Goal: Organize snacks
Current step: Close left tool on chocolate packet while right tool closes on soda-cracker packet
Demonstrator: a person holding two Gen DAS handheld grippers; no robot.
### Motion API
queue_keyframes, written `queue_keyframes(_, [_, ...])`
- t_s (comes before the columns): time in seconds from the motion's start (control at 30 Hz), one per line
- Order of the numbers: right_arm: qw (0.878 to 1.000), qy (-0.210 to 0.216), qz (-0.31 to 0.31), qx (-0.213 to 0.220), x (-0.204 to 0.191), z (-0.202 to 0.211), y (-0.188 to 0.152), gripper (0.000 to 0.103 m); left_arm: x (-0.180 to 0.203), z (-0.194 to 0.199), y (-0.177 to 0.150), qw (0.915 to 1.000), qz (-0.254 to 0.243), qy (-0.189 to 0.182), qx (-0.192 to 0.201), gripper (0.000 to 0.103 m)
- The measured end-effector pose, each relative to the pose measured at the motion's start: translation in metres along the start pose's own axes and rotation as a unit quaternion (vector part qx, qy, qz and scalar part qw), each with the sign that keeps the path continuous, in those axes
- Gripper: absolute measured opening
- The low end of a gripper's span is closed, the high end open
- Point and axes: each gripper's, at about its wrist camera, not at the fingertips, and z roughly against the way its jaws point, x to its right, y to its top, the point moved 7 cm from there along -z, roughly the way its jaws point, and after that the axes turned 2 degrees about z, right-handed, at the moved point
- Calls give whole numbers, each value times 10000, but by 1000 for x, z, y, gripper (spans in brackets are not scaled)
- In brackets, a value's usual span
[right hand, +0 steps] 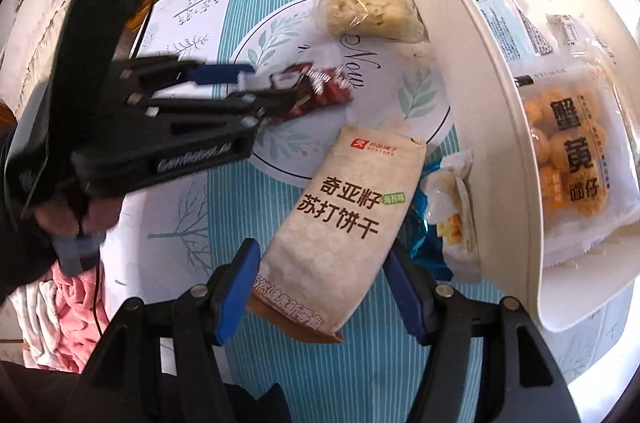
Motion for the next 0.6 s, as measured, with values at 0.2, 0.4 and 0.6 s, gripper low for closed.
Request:
queue_keyframes(0.2, [9998,153,-84,112,-7,16,-2,34,-6,34,-40,9962,859,69,126,39])
queue_keyframes(0.4, [9990,422,-158,38,-15,18,-8,4,-13,76,-65,9812,1841,80,577,39])
queue_keyframes(0.6, [9977,584,-233,269,-26,26,-3,0,-25,114,-86,9666,2422,140,821,39])
